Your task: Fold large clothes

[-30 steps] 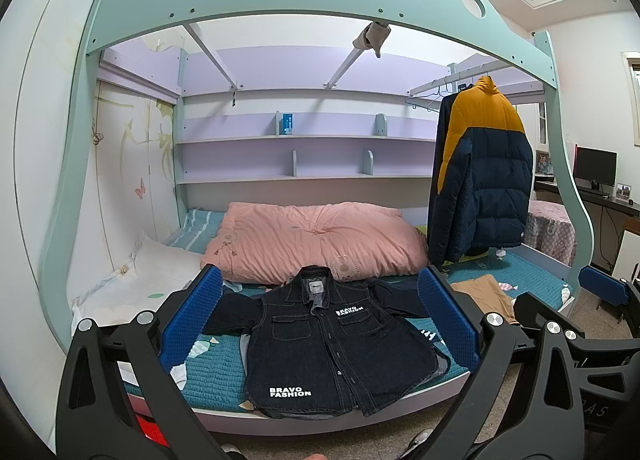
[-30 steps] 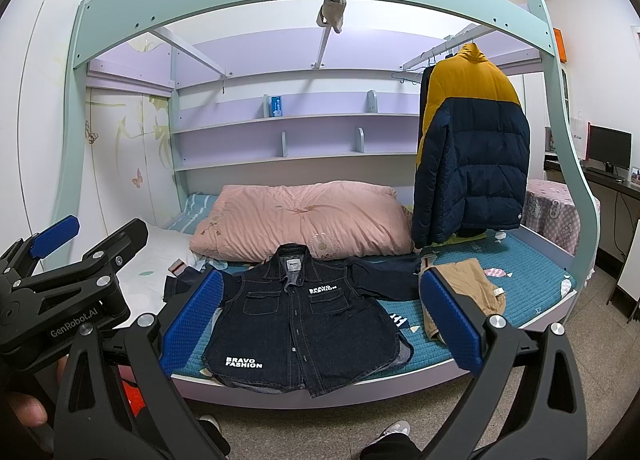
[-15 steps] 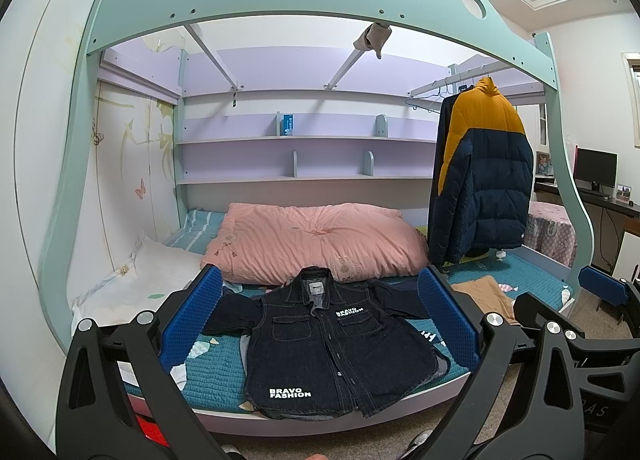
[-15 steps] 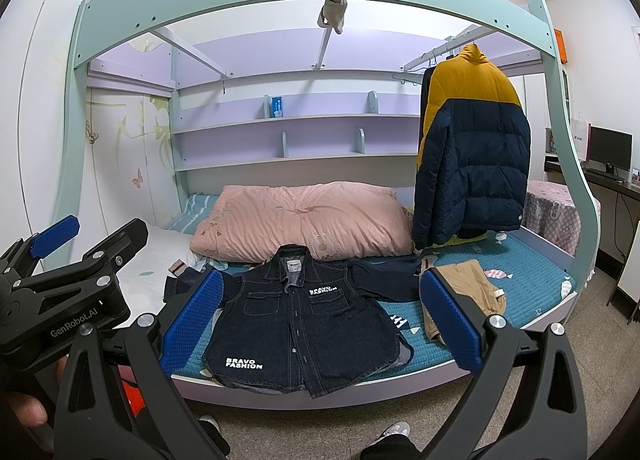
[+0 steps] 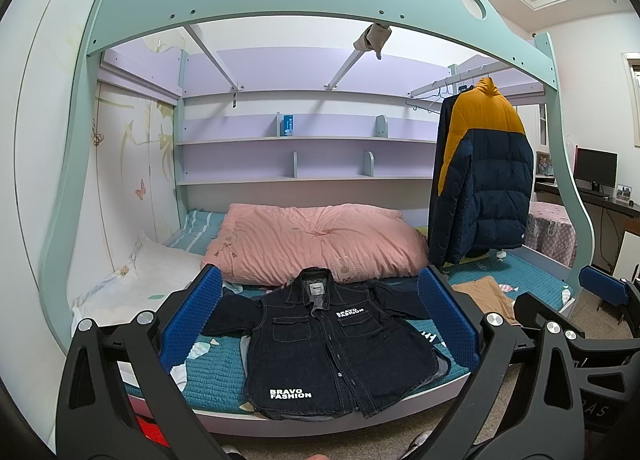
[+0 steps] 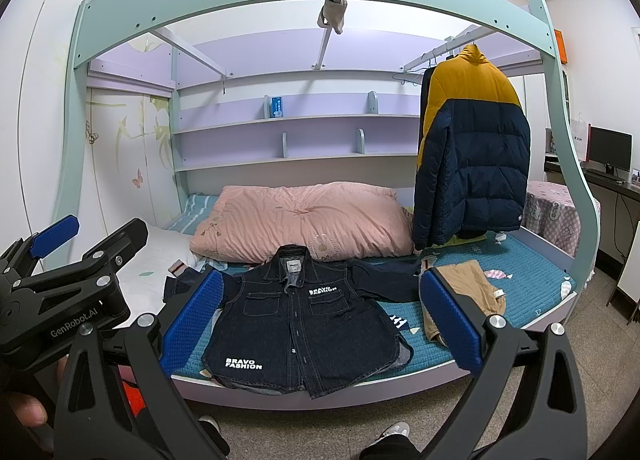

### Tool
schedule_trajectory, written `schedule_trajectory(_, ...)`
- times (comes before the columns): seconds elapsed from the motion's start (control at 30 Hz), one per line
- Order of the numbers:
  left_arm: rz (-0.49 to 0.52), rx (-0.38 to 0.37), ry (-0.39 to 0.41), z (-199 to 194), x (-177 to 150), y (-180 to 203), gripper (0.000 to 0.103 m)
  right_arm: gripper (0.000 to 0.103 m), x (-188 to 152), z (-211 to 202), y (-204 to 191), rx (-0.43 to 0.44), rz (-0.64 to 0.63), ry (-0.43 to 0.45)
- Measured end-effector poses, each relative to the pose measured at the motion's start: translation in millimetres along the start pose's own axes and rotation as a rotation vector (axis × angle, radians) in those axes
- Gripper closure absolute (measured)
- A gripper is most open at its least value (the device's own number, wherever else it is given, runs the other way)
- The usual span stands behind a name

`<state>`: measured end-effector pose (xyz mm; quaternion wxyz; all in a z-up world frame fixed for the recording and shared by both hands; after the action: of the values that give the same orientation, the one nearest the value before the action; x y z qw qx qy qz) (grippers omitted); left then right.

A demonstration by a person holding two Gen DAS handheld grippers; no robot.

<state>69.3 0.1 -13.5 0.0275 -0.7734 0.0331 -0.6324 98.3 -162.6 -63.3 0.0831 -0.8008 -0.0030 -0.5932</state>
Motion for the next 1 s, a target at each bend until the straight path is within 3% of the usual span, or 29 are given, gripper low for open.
schedule_trajectory(1.0,0.0,0.002,0.0,0.4,4.6,-3.2,0.005,0.008,-0.6,1.4,-0.1,-0.001,-0.001,-0.001)
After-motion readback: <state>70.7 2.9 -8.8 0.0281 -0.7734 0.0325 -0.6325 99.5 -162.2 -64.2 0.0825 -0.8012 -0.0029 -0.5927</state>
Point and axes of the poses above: each gripper's, at about its wrist camera, not at the fingertips, and z roughly the way its jaws point, y to its right, x to its top, the point moved 7 cm from there along z, roughly the way its jaws point, and after that the axes turned 4 degrees about z, right-handed, at the moved point
